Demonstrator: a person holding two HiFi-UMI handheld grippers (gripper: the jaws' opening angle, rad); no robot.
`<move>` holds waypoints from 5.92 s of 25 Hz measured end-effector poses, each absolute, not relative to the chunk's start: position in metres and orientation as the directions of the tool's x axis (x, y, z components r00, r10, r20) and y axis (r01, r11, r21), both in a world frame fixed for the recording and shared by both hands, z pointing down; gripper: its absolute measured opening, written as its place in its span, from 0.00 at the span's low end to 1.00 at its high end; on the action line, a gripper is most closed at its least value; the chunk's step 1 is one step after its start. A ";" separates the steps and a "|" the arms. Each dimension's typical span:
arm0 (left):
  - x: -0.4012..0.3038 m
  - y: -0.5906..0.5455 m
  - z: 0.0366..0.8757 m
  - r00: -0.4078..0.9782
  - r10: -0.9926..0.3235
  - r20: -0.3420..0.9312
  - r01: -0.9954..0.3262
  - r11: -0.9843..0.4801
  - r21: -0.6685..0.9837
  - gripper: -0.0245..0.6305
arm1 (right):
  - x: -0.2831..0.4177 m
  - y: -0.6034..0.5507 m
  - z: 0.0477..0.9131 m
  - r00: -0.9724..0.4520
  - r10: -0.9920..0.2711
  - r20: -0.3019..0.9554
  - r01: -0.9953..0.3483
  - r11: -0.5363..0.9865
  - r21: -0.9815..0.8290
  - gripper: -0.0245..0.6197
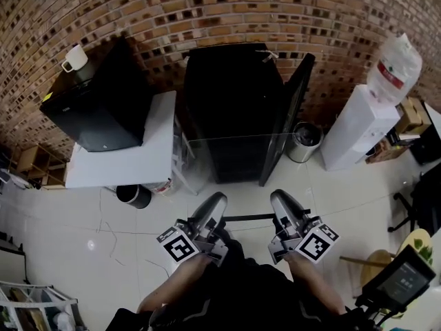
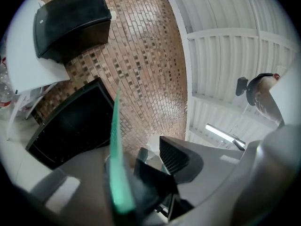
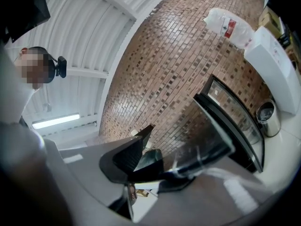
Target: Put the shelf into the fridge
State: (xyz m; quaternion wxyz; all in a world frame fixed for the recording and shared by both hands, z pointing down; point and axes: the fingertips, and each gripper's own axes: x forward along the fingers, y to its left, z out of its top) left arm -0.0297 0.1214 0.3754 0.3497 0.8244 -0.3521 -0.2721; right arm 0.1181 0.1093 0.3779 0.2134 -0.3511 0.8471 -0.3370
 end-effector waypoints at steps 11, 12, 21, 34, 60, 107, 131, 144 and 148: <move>-0.075 0.036 0.379 0.632 -0.748 -0.202 -0.369 -0.520 0.771 0.17 | 0.073 0.028 0.382 -0.641 -0.758 -0.120 -0.465 0.507 -0.726 0.20; -0.078 0.029 0.379 0.635 -0.745 -0.204 -0.363 -0.521 0.772 0.17 | 0.070 0.022 0.382 -0.637 -0.762 -0.117 -0.469 0.504 -0.725 0.20; -0.084 -0.025 0.407 0.667 -0.720 -0.189 -0.326 -0.511 0.795 0.17 | 0.064 -0.026 0.406 -0.607 -0.791 -0.074 -0.503 0.454 -0.736 0.20; -0.060 -0.083 0.466 0.633 -0.761 -0.140 -0.370 -0.456 0.809 0.17 | 0.085 -0.094 0.468 -0.662 -0.747 -0.059 -0.442 0.452 -0.775 0.20; -0.061 -0.137 0.547 0.574 -0.819 -0.009 -0.413 -0.299 0.860 0.17 | 0.083 -0.160 0.553 -0.713 -0.699 0.052 -0.412 0.359 -0.838 0.20; -0.081 -0.239 0.589 0.480 -0.877 -0.022 -0.308 -0.192 0.932 0.11 | 0.068 -0.207 0.586 -0.618 -0.770 0.157 -0.507 0.237 -0.829 0.27; -0.076 -0.234 0.597 0.459 -0.885 0.074 -0.325 -0.090 0.941 0.10 | 0.061 -0.224 0.592 -0.591 -0.791 0.157 -0.462 0.173 -0.870 0.18; -0.082 -0.259 0.598 0.406 -0.897 0.175 -0.413 -0.009 0.911 0.15 | 0.056 -0.257 0.593 -0.569 -0.806 0.165 -0.472 0.156 -0.867 0.18; -0.078 -0.253 0.599 0.400 -0.899 0.180 -0.386 0.013 0.922 0.14 | 0.058 -0.264 0.594 -0.564 -0.808 0.168 -0.477 0.153 -0.865 0.18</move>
